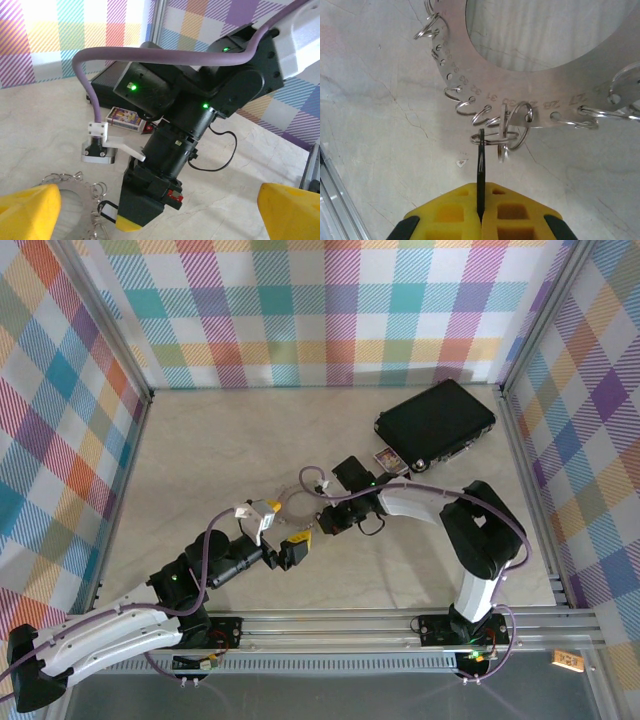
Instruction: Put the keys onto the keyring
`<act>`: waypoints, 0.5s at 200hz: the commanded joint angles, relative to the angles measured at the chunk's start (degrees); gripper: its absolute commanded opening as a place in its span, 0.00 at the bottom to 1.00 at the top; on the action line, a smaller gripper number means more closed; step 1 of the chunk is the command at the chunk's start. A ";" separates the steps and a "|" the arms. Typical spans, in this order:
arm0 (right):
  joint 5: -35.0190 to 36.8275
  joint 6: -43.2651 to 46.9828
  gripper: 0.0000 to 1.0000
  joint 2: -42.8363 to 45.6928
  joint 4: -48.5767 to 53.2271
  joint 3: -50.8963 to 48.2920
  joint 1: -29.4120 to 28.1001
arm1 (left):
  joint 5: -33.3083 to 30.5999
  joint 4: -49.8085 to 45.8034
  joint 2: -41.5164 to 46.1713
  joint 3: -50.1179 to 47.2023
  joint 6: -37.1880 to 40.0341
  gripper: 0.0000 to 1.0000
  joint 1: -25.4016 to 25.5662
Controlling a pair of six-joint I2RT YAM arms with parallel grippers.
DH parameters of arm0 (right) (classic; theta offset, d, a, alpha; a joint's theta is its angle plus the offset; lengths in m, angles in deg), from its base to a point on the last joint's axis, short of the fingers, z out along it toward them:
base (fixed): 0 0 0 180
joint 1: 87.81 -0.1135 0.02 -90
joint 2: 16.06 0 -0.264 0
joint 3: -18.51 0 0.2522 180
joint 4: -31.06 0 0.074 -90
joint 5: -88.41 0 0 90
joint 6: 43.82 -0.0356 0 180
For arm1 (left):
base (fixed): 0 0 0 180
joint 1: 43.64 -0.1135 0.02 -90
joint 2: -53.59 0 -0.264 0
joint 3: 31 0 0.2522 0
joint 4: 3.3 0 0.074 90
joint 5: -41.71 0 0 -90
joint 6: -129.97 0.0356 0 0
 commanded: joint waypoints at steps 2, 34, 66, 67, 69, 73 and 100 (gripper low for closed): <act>-1.32 -1.42 0.00 1.96 -2.98 -2.33 0.10 | -1.20 1.20 -0.24 -0.09 -1.60 1.00 0.06; -1.57 -2.42 0.03 2.87 -4.73 -5.23 0.03 | -1.90 1.39 -0.62 -0.10 -2.34 1.00 0.05; -1.49 -3.02 0.05 4.01 -5.91 -7.49 0.03 | -2.43 1.07 -0.72 -0.04 -2.85 1.00 0.05; -1.49 -3.08 0.05 4.06 -5.94 -7.59 0.03 | -2.52 1.05 -0.71 -0.02 -2.89 1.00 0.05; -1.45 -3.06 0.06 4.19 -6.02 -7.73 0.03 | -2.56 0.98 -0.64 0.02 -2.91 1.00 0.05; -1.57 -3.13 0.07 4.33 -6.27 -8.06 0.03 | -2.65 0.81 -0.62 0.07 -2.92 1.00 0.05; -1.62 -3.65 0.13 5.57 -7.74 -9.94 0.03 | -3.81 -0.83 -0.47 0.74 -3.01 1.00 0.05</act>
